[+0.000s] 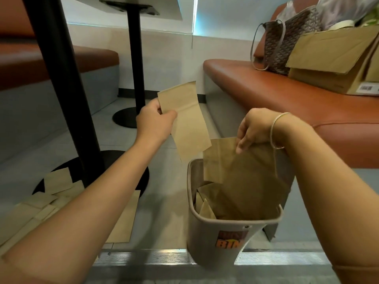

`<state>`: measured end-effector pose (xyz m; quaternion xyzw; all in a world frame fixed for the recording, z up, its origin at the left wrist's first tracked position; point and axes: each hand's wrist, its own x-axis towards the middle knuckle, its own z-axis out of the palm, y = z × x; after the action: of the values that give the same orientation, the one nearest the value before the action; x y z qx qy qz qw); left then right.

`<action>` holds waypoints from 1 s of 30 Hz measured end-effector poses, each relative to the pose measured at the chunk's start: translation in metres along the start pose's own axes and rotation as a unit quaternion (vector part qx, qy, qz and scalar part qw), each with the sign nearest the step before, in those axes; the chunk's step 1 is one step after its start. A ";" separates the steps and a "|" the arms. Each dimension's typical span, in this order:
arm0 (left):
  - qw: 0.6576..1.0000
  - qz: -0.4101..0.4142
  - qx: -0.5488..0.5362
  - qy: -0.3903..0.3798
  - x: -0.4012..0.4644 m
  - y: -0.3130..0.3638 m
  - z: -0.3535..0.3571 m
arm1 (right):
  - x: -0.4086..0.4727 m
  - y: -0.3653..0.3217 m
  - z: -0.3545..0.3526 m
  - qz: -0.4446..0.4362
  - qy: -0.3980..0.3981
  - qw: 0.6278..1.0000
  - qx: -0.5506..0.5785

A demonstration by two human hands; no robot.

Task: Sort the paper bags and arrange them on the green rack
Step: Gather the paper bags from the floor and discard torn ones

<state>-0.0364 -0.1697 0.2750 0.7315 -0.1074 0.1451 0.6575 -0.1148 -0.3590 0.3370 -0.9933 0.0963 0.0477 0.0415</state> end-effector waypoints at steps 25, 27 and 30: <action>0.931 -0.040 0.133 -0.338 -0.019 -0.027 0.059 | 0.033 0.007 0.013 -0.092 -0.003 0.989 0.115; 0.925 -0.043 0.139 -0.350 -0.018 -0.031 0.058 | 0.038 0.007 0.014 -0.060 -0.041 0.996 0.060; 0.932 -0.058 0.135 -0.331 -0.015 -0.039 0.045 | 0.040 -0.006 0.026 -0.010 -0.147 0.989 0.003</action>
<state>-0.0339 -0.2105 0.2287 0.8247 -0.2557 -0.1304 0.4873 -0.0769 -0.3581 0.3070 -0.9762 0.0796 0.1927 0.0590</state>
